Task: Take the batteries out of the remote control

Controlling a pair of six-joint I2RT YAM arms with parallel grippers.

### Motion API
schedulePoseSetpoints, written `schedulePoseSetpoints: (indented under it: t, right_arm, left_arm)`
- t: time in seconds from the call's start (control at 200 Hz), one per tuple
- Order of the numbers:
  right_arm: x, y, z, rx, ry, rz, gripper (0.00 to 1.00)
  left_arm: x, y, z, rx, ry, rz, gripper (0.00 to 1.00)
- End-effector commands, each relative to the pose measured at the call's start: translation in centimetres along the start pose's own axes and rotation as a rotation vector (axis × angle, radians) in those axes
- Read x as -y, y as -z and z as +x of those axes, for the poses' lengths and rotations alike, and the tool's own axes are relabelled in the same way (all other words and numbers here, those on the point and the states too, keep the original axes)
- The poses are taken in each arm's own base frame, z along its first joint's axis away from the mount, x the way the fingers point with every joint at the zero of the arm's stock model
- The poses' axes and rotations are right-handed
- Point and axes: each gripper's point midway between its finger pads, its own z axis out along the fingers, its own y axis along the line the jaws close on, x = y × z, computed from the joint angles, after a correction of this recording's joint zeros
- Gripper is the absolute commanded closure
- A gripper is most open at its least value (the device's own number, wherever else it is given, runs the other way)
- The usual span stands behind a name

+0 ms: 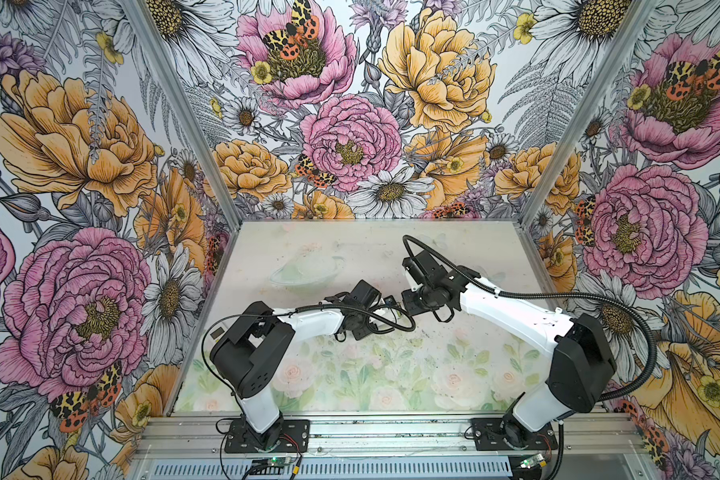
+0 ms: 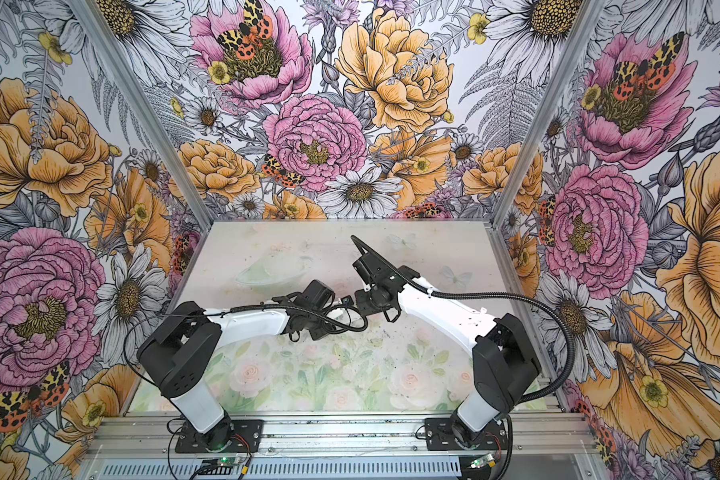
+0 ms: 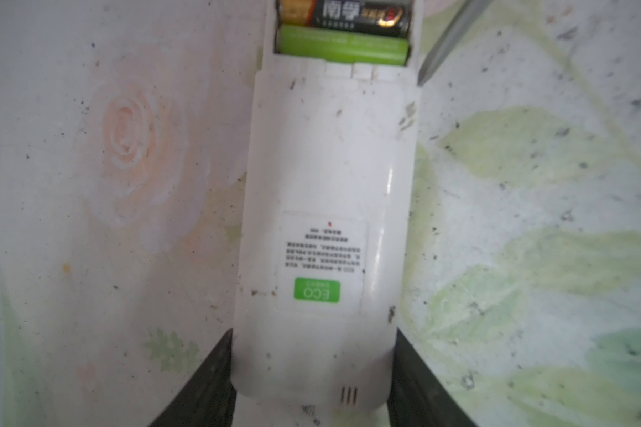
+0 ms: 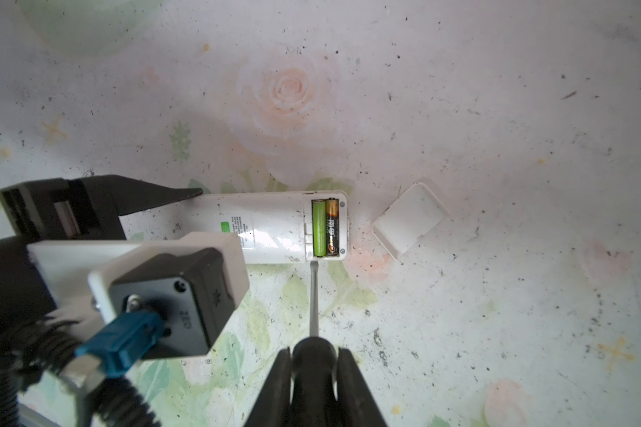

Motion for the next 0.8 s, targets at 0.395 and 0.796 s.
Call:
schedulePoseSetpoints:
  t: [0.395,0.796]
  right_arm:
    - [-0.5,2.7,-3.0,0.119,0.073,0.02,1.0]
    - [-1.1,3.1,-3.4,0.128,0.083,-0.009,1.0]
  left_arm:
    - [1.2,-1.0,2.1,-0.06,-0.02,0.048,0.97]
    - [1.3,-1.0,2.1,-0.061,-0.023,0.051,0.97]
